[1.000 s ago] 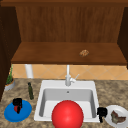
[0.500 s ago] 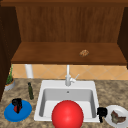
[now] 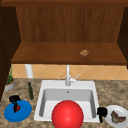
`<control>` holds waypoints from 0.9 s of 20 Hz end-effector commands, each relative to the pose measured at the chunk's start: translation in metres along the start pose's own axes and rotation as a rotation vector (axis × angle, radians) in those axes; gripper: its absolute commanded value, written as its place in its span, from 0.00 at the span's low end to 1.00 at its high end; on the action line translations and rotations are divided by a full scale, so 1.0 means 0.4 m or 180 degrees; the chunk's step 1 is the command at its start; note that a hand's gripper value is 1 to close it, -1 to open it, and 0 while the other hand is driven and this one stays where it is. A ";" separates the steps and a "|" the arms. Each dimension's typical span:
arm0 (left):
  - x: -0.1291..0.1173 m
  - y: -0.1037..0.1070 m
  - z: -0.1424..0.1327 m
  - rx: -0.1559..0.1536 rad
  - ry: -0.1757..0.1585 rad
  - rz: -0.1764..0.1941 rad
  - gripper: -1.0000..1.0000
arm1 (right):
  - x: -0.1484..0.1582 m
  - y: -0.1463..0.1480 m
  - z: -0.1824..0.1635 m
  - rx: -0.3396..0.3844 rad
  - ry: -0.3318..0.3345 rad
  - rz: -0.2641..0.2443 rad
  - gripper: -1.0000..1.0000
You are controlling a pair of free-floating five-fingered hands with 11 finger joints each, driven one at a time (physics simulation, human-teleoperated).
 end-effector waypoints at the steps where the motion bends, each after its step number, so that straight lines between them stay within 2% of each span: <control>1: 0.035 0.036 -0.019 0.0015 -0.0011 -0.0097 0.00 | 0.000 0.000 0.000 0.0000 0.0000 0.0000 0.50; 4: 0.072 0.051 -0.053 -0.0023 0.0008 -0.0065 0.00 | 0.000 0.000 0.000 0.0000 0.0000 0.0000 0.50; 7: 0.105 0.054 -0.100 -0.0089 0.0050 -0.0088 0.00 | 0.000 0.000 0.000 0.0000 0.0000 0.0000 0.50; 13: 0.166 0.054 -0.186 -0.0131 0.0084 -0.0072 0.00 | 0.000 0.000 0.000 0.0000 0.0000 0.0000 0.50; 18: 0.233 0.050 -0.254 -0.0147 0.0060 -0.0055 0.00 | 0.000 0.000 0.000 0.0000 0.0000 0.0000 0.50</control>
